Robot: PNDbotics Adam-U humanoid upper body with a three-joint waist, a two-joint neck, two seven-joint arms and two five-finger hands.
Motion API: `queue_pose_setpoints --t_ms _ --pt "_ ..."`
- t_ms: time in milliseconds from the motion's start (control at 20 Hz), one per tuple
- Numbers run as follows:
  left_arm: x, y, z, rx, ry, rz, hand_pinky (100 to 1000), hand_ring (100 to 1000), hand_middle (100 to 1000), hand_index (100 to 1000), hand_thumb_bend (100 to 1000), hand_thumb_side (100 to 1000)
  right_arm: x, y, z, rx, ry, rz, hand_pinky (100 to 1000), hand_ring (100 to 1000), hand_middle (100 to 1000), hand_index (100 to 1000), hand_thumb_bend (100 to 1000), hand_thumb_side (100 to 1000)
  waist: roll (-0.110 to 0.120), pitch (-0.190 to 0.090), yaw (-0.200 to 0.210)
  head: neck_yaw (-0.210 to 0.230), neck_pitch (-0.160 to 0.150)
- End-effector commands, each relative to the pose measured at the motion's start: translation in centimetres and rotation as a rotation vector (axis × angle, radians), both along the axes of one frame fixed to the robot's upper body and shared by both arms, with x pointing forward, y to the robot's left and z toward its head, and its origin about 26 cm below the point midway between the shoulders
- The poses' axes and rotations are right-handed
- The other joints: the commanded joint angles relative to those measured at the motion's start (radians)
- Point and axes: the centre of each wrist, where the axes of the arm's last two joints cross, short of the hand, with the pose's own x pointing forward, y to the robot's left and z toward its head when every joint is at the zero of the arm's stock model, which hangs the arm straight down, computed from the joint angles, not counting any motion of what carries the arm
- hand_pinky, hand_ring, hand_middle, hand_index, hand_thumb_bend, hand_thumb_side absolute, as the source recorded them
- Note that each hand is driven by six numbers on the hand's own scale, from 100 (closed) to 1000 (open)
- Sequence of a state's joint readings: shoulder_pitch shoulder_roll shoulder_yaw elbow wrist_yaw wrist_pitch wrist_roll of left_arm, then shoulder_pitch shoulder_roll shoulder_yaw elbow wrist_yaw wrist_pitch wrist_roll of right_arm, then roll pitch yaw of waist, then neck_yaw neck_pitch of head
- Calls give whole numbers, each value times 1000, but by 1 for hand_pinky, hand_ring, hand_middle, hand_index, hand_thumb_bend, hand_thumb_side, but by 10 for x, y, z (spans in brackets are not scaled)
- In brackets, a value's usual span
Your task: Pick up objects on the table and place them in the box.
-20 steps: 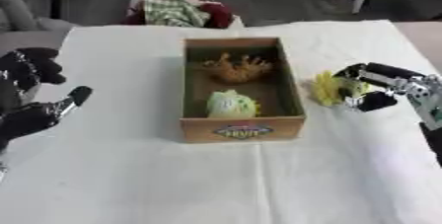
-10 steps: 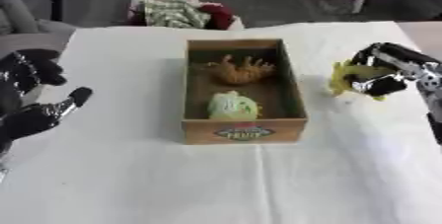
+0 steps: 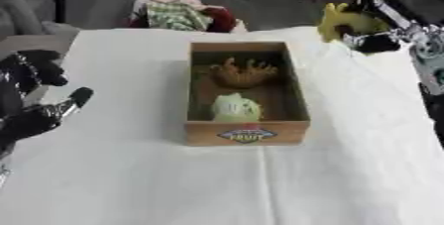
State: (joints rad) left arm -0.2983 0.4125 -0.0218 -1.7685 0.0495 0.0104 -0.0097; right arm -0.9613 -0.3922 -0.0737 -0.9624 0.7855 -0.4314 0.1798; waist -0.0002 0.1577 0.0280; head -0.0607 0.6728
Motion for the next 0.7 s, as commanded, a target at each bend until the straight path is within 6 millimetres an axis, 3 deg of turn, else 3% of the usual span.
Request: queue_pose_setpoints --t_ms 50,250,400,550,600,650,700 --pt "-1 -3 10 -1 -32 -23 645 541 517 715 615 100 6 26 7 -16 -24 63 329 171 178 373 100 151 1 -17 6 -8 -1" --pt "0 -8 12 -14 -40 -44 644 541 516 715 615 100 13 58 -14 -66 39 122 343 184 190 386 100 181 5 -12 20 -14 -6" --pt "1 -11 13 -23 -44 -52 645 541 516 715 614 100 15 72 -27 -116 75 144 371 224 224 419 100 202 6 -9 23 -16 -6" --pt "0 -12 13 -31 -43 -54 645 541 516 714 613 100 15 78 -37 -167 103 166 485 458 463 638 100 221 6 -5 24 -15 -8" --pt "0 -12 12 -34 -44 -53 645 541 516 714 612 100 15 78 -38 -174 106 172 491 472 480 655 100 219 6 -4 24 -14 -9" --pt "-1 -12 12 -36 -44 -51 645 541 515 714 612 100 14 77 -39 -173 107 178 571 620 635 781 100 203 5 -3 23 -14 -8" --pt "-1 -11 12 -38 -44 -49 645 541 515 714 612 100 14 76 -39 -166 105 183 643 726 702 815 100 191 5 -2 21 -14 -7"
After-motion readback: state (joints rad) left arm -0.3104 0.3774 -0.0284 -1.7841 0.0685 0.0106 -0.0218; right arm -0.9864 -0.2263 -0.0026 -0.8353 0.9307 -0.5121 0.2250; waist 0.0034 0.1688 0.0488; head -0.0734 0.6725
